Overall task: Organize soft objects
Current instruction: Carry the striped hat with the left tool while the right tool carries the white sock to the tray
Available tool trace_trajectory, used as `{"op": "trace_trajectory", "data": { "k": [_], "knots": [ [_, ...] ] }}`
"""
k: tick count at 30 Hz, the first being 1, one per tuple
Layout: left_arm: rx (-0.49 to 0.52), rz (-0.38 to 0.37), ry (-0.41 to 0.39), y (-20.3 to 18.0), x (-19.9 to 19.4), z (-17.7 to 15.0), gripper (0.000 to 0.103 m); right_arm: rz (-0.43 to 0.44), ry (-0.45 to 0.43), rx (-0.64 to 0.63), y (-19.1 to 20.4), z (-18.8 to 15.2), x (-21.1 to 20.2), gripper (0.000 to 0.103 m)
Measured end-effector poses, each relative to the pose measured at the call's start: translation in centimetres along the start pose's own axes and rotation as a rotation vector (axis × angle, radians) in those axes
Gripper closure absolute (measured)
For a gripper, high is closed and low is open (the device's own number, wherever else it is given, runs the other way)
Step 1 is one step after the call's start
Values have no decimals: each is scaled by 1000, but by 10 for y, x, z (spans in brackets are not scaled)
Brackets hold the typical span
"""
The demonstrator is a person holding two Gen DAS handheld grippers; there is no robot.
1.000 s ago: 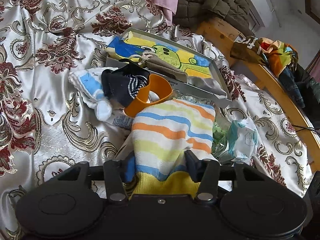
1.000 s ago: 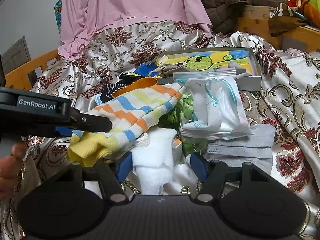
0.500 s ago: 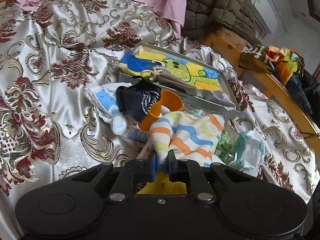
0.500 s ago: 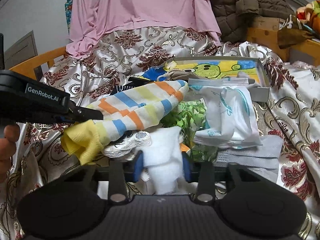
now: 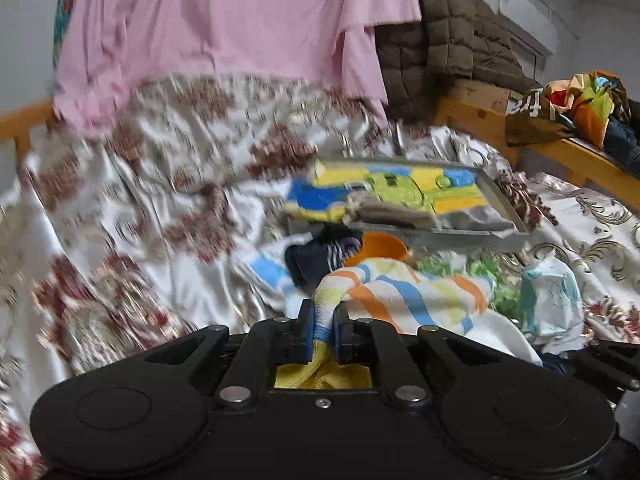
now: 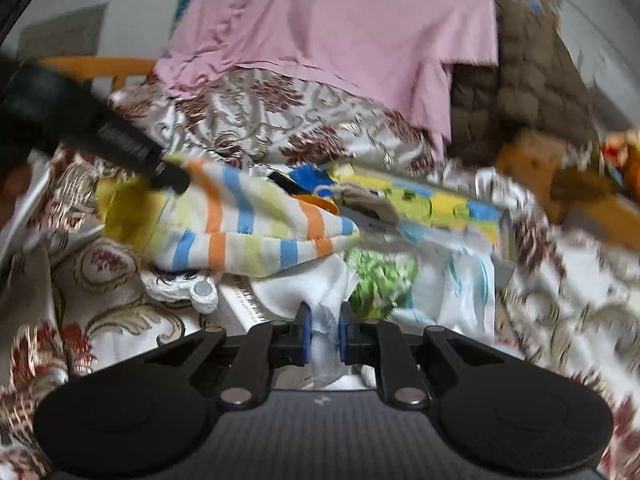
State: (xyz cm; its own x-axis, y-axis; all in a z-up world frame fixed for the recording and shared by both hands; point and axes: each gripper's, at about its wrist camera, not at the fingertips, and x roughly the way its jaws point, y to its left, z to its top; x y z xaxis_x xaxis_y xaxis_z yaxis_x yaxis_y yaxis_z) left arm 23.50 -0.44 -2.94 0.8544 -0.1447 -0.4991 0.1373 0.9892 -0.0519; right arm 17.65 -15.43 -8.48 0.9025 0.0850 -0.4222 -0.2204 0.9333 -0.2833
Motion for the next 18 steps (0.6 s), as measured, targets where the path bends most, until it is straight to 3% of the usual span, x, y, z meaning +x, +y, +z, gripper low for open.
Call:
{"op": "trace_trajectory", "data": {
  "k": [6, 13, 18],
  "knots": [
    [10, 54, -111, -3, -18, 4, 94, -47, -44, -69, 11, 1, -6, 88],
    [-42, 102, -166, 5, -26, 3, 94, -97, -45, -73, 7, 0, -4, 89],
    [-7, 140, -238, 0, -36, 7, 94, -105, -84, -101, 8, 1, -8, 89]
  ]
}}
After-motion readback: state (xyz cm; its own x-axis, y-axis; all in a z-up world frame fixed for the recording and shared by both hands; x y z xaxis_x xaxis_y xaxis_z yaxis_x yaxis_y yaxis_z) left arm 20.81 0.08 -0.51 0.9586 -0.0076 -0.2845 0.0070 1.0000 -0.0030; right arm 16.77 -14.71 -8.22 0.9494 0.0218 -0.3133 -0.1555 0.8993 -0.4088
